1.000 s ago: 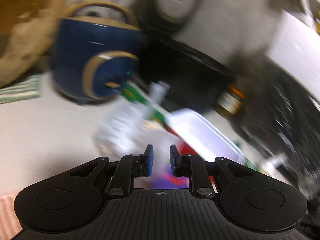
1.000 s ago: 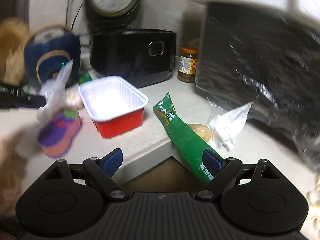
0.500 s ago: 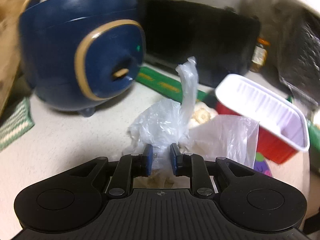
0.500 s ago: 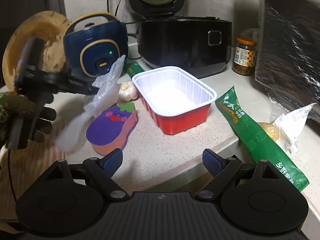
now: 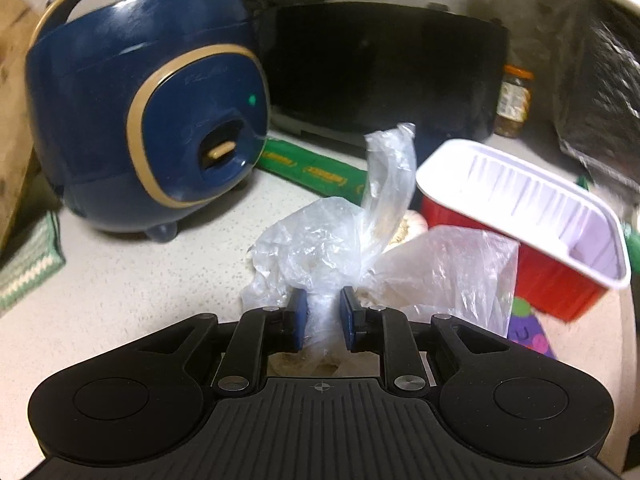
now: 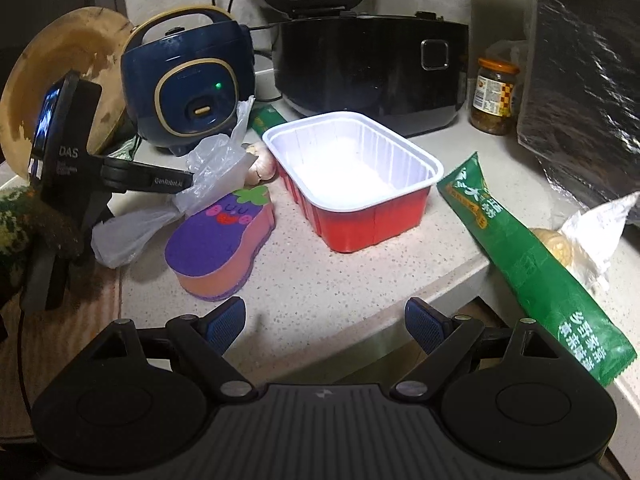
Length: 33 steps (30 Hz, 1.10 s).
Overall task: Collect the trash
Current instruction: 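Lift the plastic bag with the left gripper while the right grasps the purple eggplant sponge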
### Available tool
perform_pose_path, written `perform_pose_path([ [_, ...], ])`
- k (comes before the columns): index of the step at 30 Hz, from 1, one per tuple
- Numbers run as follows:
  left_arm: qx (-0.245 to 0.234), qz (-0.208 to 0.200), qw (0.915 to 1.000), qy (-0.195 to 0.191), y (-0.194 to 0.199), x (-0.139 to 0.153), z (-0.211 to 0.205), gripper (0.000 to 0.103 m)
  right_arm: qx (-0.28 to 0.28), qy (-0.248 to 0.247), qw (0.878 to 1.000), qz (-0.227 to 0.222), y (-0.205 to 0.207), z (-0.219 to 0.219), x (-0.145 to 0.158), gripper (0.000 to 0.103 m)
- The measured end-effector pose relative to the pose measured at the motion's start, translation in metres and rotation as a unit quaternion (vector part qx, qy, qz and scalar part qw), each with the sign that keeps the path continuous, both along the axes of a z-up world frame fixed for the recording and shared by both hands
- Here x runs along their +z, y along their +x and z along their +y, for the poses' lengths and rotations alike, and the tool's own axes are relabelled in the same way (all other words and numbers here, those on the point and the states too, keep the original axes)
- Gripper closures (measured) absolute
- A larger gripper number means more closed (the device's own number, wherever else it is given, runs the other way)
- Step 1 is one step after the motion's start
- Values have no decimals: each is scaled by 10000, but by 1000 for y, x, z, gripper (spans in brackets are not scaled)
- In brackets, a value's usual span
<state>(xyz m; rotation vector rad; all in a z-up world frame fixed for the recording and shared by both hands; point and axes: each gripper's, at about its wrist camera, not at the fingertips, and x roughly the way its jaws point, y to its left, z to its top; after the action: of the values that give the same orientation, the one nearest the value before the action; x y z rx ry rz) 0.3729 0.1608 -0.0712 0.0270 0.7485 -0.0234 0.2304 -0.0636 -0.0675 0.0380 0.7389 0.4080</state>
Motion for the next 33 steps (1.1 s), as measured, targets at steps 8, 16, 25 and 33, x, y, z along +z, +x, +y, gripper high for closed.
perform_pose_path([
  [8, 693, -183, 9866, -1462, -20, 6, 45, 92, -140, 25, 9998, -166, -8, -7, 6, 15],
  [16, 919, -854, 9712, -2026, -73, 43, 69, 93, -74, 26, 9999, -118, -7, 1, 4, 15],
  [25, 714, -1168, 9674, -2132, -110, 69, 63, 93, 185, -24, 9990, -400, -13, 24, 15, 15],
  [33, 786, -1292, 9616, -2291, -137, 72, 72, 92, 335, -34, 9982, -499, 21, 69, 31, 15],
])
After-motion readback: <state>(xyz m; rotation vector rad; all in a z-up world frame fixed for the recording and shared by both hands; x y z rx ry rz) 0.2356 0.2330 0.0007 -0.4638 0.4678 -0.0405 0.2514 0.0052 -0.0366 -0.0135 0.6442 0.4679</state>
